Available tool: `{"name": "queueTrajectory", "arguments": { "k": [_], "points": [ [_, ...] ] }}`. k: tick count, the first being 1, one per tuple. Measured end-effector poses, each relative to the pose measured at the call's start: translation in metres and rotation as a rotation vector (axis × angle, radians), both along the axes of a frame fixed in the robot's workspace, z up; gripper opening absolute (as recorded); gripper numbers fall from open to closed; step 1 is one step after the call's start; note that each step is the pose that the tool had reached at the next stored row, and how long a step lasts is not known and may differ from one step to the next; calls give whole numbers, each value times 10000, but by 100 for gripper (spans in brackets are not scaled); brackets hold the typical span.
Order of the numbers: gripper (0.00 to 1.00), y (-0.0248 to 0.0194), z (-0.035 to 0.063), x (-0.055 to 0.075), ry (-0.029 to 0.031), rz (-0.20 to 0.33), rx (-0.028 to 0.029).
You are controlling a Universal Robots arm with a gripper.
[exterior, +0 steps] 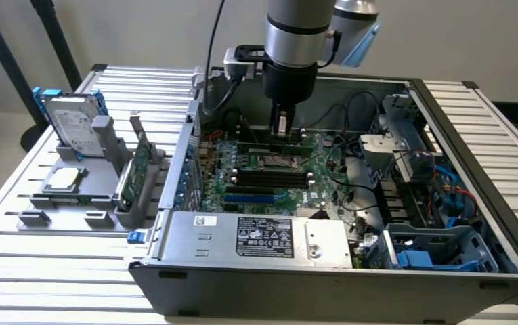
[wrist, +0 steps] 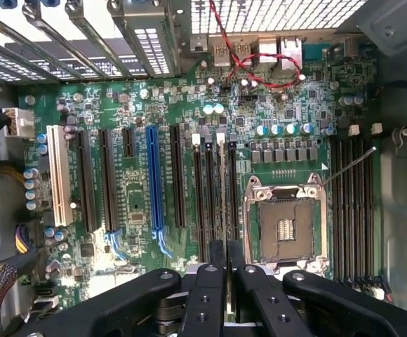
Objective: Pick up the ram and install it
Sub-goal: 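Insert the ram into the slot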
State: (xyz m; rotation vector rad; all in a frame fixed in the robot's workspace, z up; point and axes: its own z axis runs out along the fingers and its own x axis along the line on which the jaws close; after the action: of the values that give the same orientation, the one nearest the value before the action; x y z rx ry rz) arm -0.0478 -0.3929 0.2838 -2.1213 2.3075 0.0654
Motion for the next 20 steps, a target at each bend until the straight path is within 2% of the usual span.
{"name": "queueTrajectory", "arguments": {
  "k": [7,14,20],
  "points": [
    [13,-35,-126,0,-3,2,-2],
    [13,-134,-241,0,-5,8,-9],
    [13,-146,-299,0,-5,9,-56]
  ]
}}
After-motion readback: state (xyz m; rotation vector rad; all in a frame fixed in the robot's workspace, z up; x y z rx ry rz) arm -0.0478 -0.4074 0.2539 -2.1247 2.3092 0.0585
